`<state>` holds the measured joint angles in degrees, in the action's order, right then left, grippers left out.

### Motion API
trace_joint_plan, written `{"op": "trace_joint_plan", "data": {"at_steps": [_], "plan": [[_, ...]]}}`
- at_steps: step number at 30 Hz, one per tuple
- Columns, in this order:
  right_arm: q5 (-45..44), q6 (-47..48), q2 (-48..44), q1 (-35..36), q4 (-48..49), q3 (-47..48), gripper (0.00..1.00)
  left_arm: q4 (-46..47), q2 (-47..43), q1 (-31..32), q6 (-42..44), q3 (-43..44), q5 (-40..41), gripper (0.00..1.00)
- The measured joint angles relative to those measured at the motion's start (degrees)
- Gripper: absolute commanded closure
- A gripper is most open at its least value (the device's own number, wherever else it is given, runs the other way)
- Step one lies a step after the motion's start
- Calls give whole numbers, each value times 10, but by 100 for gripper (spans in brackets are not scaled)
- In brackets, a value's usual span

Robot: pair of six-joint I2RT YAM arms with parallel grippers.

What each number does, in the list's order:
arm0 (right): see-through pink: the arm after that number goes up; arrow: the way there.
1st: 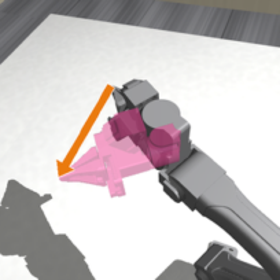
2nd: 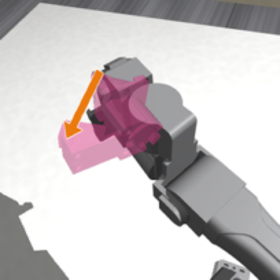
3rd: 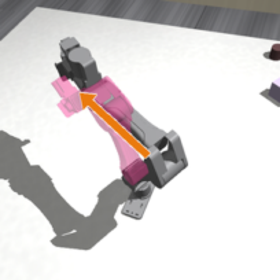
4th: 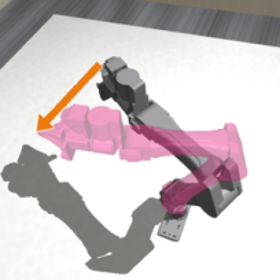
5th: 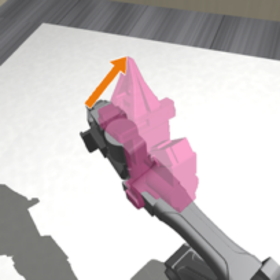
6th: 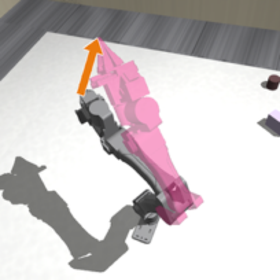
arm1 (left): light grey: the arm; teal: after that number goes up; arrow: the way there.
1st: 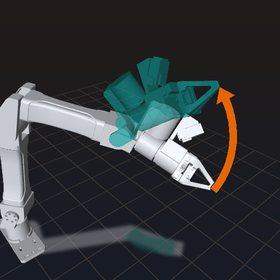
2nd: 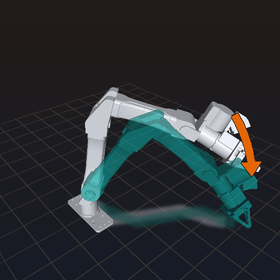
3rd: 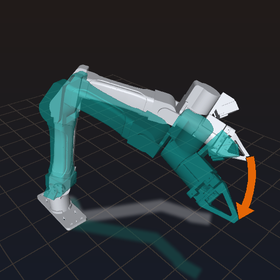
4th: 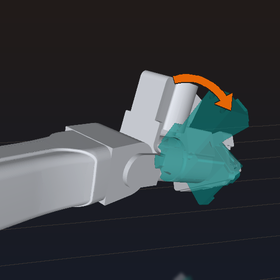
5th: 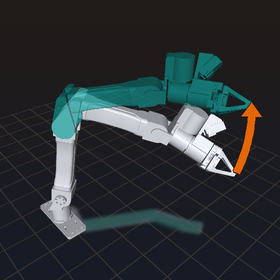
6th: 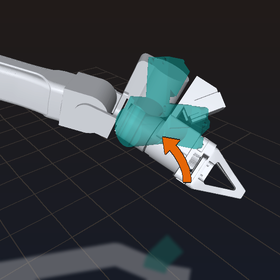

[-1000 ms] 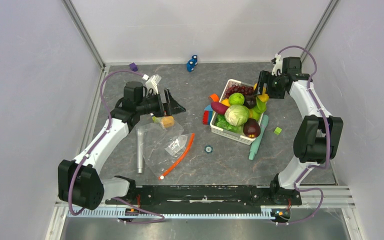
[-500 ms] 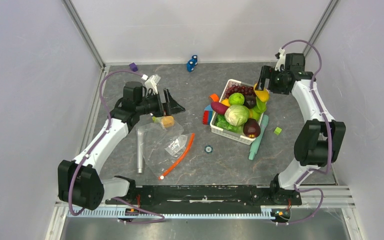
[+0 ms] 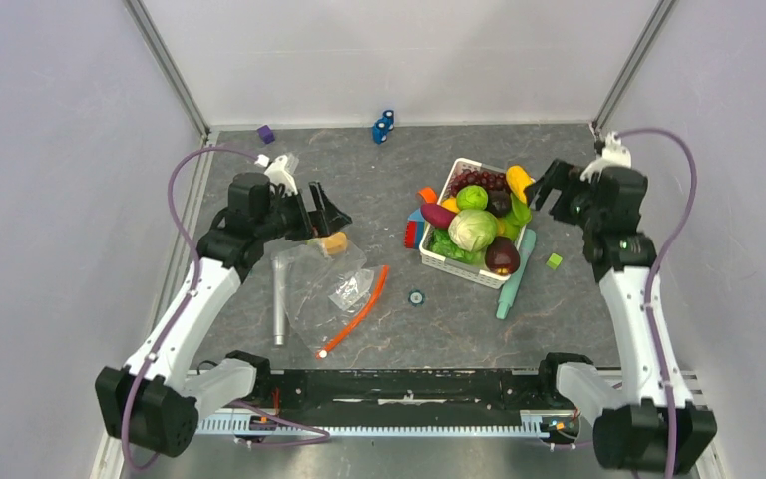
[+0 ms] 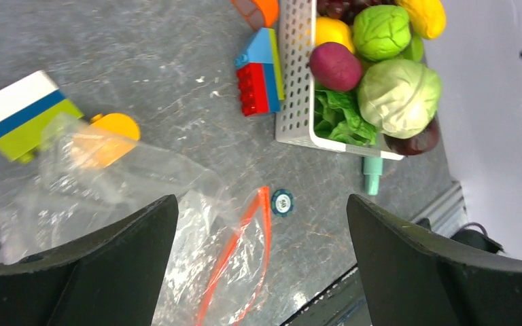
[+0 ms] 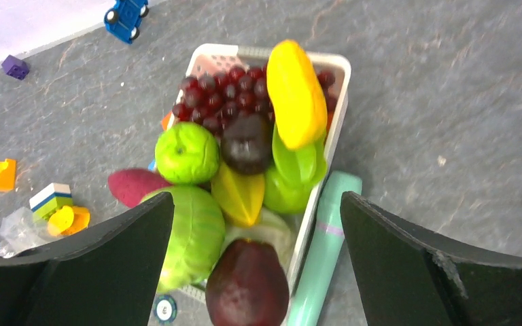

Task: Open the zip-top bag and remove the fake food
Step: Reset both arms

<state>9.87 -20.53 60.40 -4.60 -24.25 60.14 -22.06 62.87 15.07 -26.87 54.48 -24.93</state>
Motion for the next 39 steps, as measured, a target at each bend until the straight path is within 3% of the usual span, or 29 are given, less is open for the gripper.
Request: {"op": "trace_joint_plan", "data": {"at_steps": [6, 18, 39], "plan": [[-6, -33, -129, 0, -5, -131, 2, -69, -90, 0, 6, -4, 80, 0], [-47, 4, -290, 0, -68, -166, 2, -156, -287, 0, 25, -95, 139, 0], [-99, 22, -349, 0, -111, -204, 2, -153, -343, 0, 47, -124, 150, 0]]}}
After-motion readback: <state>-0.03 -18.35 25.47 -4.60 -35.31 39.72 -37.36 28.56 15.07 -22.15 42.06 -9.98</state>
